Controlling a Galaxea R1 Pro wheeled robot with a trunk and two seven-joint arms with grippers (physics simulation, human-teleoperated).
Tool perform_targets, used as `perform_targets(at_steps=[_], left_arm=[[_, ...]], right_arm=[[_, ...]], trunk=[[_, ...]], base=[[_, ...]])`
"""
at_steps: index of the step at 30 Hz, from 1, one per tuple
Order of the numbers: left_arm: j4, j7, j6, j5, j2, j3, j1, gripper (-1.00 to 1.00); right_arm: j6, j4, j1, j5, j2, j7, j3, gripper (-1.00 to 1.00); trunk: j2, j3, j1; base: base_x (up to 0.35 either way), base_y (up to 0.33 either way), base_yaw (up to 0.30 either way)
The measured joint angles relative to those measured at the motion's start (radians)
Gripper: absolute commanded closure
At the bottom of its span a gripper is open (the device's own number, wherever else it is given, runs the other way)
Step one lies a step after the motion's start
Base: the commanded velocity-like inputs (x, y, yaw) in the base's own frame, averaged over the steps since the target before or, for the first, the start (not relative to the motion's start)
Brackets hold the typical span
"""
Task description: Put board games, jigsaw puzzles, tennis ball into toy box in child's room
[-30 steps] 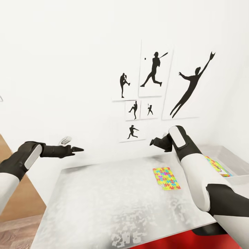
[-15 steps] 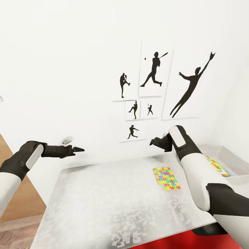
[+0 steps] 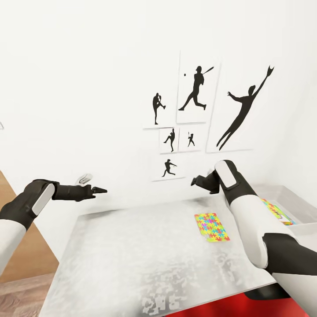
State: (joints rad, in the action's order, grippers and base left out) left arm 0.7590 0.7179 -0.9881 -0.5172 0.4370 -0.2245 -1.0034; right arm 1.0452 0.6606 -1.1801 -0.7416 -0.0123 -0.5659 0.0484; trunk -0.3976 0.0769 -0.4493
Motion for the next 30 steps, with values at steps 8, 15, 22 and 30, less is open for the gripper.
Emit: perform_targets(at_steps=[8,15,22,30], left_arm=[[0.012,0.001,-0.009,0.0,0.001,-0.001,0.0,-1.0],[0.02,0.003,-0.018,0.0,0.003,-0.001,0.0,-1.0],[0.081,0.003,-0.045,-0.003,0.005,-0.001,-0.001,-1.0],[0.147,0.004,-0.054,-0.004,0.005,0.026,-0.002,-1.0]], right_arm=[[0.0,-0.013,0.002,0.003,0.016,-0.006,0.003,-1.0],[-0.027,-0.015,0.008,0.005,0.025,-0.009,0.003,-1.0],[-0.056,-0.016,0.01,0.005,0.039,-0.012,0.001,-1.0],[-0.077,-0.016,0.012,0.006,0.047,-0.015,0.0,-1.0]], trunk=[[0.0,0.0,0.0],[0.0,0.0,0.0],[0.0,0.0,0.0],[0.0,0.0,0.0]], base=[[0.0,0.0,0.0],[0.0,0.0,0.0],[0.0,0.0,0.0],[0.0,0.0,0.0]])
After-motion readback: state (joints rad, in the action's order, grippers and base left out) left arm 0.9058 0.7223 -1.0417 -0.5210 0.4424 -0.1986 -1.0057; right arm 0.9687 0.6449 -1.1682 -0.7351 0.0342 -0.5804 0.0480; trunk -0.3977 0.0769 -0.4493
